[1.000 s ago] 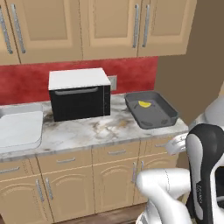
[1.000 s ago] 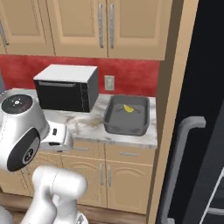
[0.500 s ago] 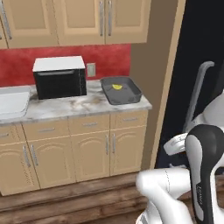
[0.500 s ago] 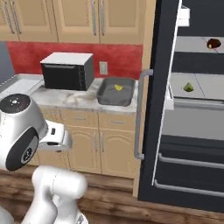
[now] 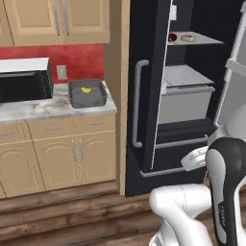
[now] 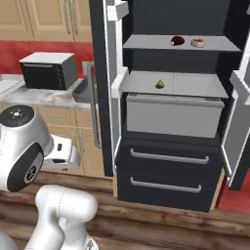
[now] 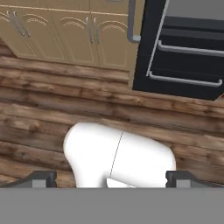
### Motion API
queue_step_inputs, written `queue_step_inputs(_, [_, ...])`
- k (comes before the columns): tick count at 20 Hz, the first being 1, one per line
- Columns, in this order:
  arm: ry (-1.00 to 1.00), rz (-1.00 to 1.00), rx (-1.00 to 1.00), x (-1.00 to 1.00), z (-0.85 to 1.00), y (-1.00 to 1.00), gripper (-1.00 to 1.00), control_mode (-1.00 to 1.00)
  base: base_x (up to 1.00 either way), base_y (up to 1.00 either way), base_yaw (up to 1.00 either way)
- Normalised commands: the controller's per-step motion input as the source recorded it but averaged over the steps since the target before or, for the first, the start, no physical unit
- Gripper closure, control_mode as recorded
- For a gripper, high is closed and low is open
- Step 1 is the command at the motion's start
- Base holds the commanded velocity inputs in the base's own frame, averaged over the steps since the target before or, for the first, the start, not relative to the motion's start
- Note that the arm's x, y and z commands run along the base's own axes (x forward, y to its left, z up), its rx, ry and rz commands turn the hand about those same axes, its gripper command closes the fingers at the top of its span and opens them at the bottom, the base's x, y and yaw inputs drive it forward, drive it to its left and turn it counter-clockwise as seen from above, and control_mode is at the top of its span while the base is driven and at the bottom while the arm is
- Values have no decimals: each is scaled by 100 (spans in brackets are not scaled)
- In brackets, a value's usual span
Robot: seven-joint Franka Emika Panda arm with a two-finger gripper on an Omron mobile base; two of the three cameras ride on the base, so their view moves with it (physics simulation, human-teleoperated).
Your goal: Place one lemon wedge and one steak in each tupperware on the nearby counter, to pack two identical lunches.
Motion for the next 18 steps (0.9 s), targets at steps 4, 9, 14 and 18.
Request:
queue_step_inputs(4, [0,0,0,0,0,0,-100,100,28,-100,0])
queue_step_inputs(9, [0,0,0,0,0,0,-100,100,53,-93,0])
queue_step_inputs(14, [0,0,0,0,0,0,-100,100,90,-41,0])
queue_step_inputs(18, [0,0,0,0,0,0,-100,100,97,0,0])
